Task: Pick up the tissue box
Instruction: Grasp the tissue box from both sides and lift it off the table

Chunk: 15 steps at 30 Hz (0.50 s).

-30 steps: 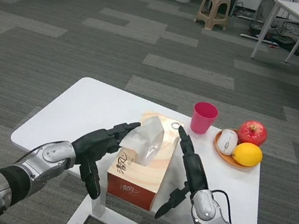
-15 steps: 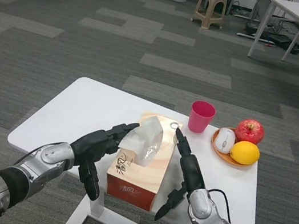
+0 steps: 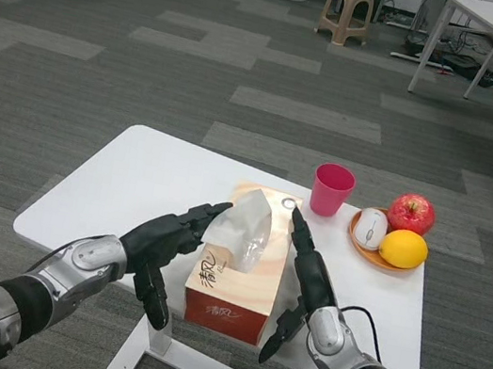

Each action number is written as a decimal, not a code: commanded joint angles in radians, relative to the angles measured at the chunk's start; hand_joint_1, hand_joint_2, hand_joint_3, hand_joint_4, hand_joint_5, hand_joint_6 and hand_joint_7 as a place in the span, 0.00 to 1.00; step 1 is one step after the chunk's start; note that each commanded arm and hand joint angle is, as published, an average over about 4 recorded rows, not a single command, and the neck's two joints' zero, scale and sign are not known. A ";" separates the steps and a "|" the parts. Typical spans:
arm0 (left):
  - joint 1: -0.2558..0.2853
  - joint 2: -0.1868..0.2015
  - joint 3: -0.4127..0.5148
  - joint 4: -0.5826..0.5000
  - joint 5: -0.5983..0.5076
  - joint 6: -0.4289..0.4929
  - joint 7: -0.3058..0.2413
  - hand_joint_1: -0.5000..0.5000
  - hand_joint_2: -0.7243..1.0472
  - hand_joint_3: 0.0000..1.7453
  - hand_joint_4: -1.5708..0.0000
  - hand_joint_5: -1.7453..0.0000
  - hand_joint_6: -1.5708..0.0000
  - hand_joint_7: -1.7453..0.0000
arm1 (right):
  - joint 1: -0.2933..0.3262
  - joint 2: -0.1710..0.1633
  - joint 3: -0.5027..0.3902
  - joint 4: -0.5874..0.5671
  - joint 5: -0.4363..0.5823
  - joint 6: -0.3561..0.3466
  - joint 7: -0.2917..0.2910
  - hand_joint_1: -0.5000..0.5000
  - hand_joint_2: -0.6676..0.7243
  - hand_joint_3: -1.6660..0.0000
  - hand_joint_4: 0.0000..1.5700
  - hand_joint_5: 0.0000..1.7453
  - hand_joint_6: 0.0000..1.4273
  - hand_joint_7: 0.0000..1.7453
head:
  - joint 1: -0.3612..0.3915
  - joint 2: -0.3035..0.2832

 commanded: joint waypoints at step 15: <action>-0.001 -0.008 -0.027 0.008 -0.022 -0.009 -0.003 1.00 0.15 0.00 1.00 1.00 1.00 1.00 | -0.009 0.003 0.020 0.004 0.006 0.022 -0.006 0.04 0.91 0.98 0.23 0.00 0.00 0.02 | 0.001 -0.010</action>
